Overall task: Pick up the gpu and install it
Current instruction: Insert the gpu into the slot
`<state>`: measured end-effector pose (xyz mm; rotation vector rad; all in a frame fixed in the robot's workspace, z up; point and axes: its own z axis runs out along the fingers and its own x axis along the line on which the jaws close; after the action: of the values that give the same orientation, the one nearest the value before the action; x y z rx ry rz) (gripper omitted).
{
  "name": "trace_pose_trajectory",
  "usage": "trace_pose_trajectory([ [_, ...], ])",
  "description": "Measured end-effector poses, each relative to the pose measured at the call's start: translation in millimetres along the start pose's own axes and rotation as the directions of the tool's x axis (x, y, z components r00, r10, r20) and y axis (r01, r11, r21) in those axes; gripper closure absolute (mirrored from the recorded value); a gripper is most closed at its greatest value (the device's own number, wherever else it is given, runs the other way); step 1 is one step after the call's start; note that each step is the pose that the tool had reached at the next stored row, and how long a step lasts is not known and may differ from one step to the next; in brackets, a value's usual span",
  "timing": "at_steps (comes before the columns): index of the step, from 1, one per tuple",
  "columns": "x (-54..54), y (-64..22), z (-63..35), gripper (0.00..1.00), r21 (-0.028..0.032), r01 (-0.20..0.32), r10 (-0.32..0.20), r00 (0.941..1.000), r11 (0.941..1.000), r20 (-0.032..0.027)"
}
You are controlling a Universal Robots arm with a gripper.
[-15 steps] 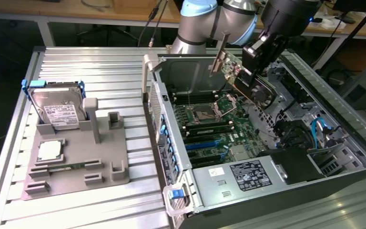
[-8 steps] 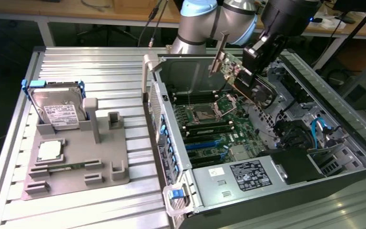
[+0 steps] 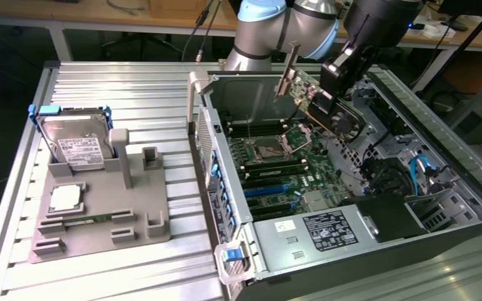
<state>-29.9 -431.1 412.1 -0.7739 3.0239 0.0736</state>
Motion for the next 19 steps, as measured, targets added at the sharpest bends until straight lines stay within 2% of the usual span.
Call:
trace_pose_trajectory([
  [19,0.0,0.0,0.0,0.73,-0.0026,0.082,-0.082,0.9966,0.9966,-0.0033],
])
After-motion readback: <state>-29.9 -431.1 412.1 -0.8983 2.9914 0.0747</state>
